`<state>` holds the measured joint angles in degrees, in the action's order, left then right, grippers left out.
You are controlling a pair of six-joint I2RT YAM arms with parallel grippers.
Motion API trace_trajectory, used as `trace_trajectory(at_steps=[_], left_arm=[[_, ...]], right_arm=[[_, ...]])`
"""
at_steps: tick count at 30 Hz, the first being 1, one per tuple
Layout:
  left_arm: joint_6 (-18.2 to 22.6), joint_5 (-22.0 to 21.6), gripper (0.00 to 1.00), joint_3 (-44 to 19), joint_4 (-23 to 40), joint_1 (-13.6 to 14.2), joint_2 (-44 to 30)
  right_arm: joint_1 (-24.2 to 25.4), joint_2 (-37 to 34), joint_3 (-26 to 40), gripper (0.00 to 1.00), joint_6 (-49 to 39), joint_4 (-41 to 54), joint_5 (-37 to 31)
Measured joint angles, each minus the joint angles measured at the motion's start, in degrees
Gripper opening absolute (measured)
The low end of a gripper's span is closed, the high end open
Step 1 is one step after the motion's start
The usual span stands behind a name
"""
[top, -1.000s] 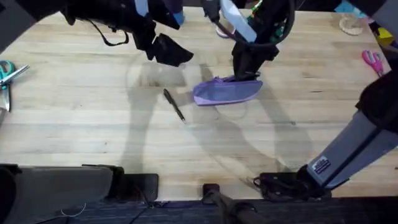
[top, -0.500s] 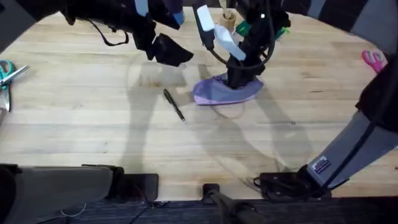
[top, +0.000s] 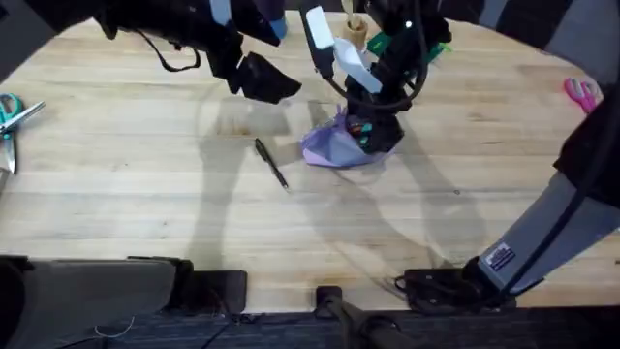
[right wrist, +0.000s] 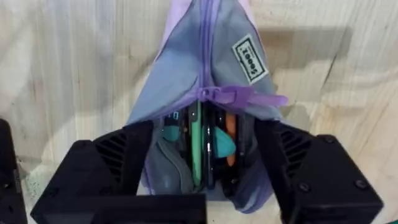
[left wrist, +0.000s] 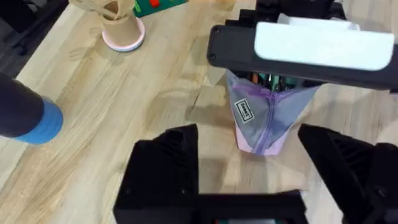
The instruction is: Unzip the bag, pick up the pens from the table one at a time and place them inside, then zip the bag closed.
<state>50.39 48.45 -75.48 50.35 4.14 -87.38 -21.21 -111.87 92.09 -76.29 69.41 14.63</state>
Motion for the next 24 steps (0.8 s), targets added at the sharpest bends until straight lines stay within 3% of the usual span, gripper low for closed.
trace_trajectory(at_steps=[8,15,20,21,24], left_arm=[[-0.3,0.0,0.995,0.0,0.0,0.0,0.0],[-8.0,-2.1,0.995,0.0,0.1,0.0,0.0],[-19.8,-10.1,0.995,0.0,1.7,0.0,0.4],[-28.8,-16.7,0.995,0.0,3.7,0.0,2.2],[-39.4,-23.2,0.995,0.0,6.9,0.0,5.2]], right_arm=[[0.0,0.0,0.0,0.995,0.9,0.0,-0.5],[0.0,3.2,-0.3,0.996,7.3,0.2,-1.3],[0.0,10.1,-0.5,0.996,13.2,0.0,-1.3],[0.0,13.5,-0.5,0.995,14.8,0.0,-1.3],[0.0,15.5,-0.5,0.996,16.1,-0.5,-1.3]])
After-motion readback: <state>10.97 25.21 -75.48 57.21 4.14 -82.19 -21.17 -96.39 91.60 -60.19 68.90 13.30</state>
